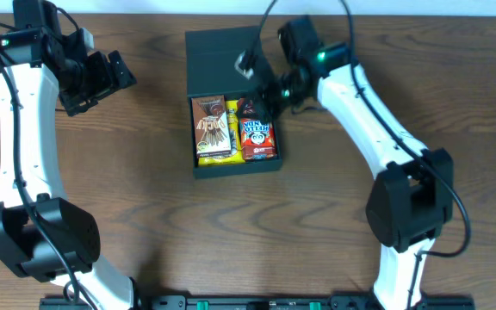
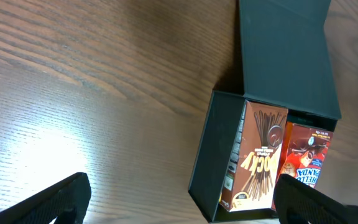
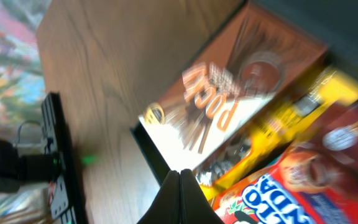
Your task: Pack container
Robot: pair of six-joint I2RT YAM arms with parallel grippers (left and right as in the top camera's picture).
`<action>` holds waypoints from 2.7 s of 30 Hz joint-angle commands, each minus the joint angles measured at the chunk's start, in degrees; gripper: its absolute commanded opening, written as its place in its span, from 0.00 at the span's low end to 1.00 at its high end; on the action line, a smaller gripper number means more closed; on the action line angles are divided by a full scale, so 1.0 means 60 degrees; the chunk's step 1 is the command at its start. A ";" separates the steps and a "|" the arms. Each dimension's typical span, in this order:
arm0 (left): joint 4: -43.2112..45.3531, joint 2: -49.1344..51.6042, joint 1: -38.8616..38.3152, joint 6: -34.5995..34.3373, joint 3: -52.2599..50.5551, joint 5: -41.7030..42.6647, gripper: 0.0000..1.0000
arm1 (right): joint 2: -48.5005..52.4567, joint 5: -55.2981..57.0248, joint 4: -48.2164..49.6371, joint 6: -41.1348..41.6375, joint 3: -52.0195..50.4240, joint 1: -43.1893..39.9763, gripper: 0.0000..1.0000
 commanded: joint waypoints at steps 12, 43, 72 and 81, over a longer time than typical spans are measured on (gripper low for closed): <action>-0.0015 0.0000 -0.0040 0.0200 -0.0073 -0.0033 0.95 | 0.0076 0.0954 0.2597 0.0980 -0.2605 -0.0306 0.02; 0.3340 0.1610 -0.1013 -0.3249 -0.1960 0.1479 0.93 | 0.1093 0.0849 0.2499 0.1621 -0.0754 -0.2361 0.02; 0.5056 0.2328 -0.0911 -0.4011 -0.1960 0.1249 0.93 | 0.1271 0.2044 0.0419 0.2167 -0.0736 -0.1421 0.02; 0.5931 0.2823 -0.0951 -0.4787 -0.1960 0.1508 0.23 | 0.1432 0.0962 0.3544 0.3654 -0.0736 -0.1912 0.02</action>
